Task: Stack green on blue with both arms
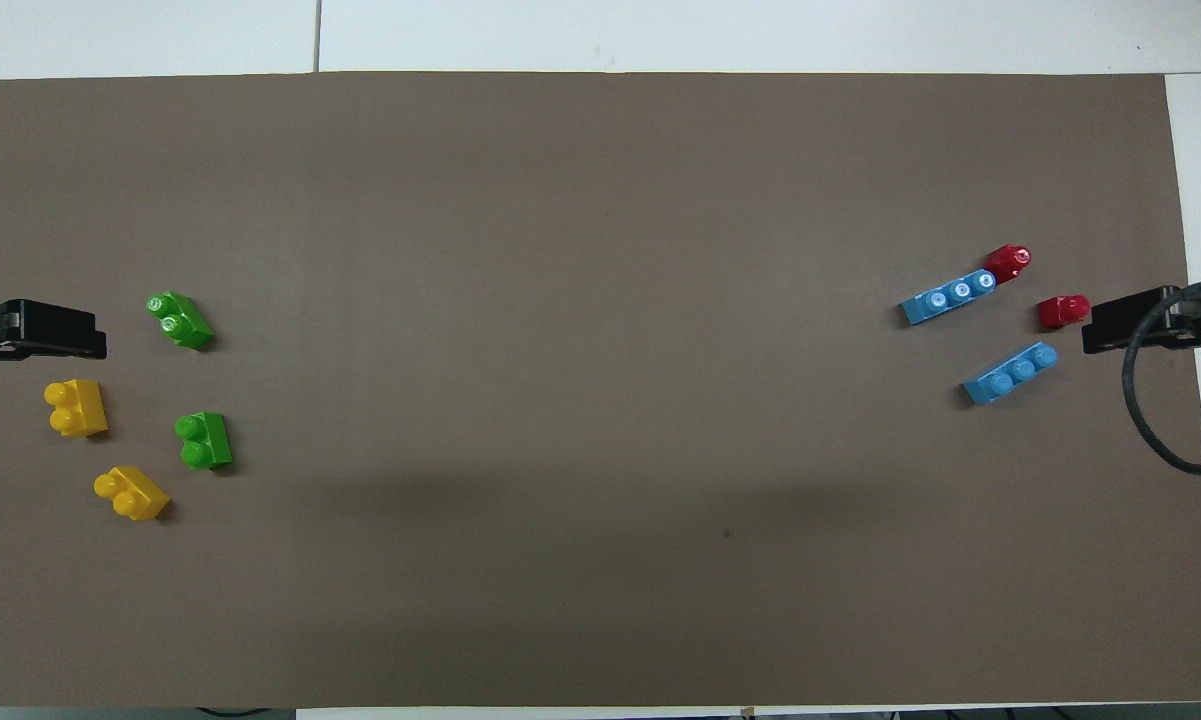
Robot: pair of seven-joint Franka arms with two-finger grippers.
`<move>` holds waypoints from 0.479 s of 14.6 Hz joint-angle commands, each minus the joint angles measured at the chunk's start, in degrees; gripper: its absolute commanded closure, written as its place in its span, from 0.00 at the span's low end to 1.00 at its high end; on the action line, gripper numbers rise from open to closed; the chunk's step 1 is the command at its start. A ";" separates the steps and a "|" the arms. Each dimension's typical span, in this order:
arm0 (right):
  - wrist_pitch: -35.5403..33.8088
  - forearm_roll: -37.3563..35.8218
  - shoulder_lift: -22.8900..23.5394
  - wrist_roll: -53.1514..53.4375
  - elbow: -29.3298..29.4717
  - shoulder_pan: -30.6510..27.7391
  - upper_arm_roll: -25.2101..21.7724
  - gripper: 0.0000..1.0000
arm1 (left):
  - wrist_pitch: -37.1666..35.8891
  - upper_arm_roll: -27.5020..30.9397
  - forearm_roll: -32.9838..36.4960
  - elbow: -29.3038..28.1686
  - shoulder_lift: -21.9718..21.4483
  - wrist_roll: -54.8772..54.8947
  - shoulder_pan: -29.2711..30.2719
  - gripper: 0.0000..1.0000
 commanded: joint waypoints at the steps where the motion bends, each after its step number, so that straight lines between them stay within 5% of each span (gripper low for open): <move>1: 0.29 -0.08 -1.59 -1.04 -1.77 -0.38 0.20 0.00 | 0.27 0.09 0.82 -1.07 -1.12 0.22 0.12 0.00; 7: 0.47 -0.08 -1.59 -1.30 -1.59 -0.73 0.20 0.00 | 0.27 0.09 0.82 -1.07 -1.21 0.13 0.12 0.00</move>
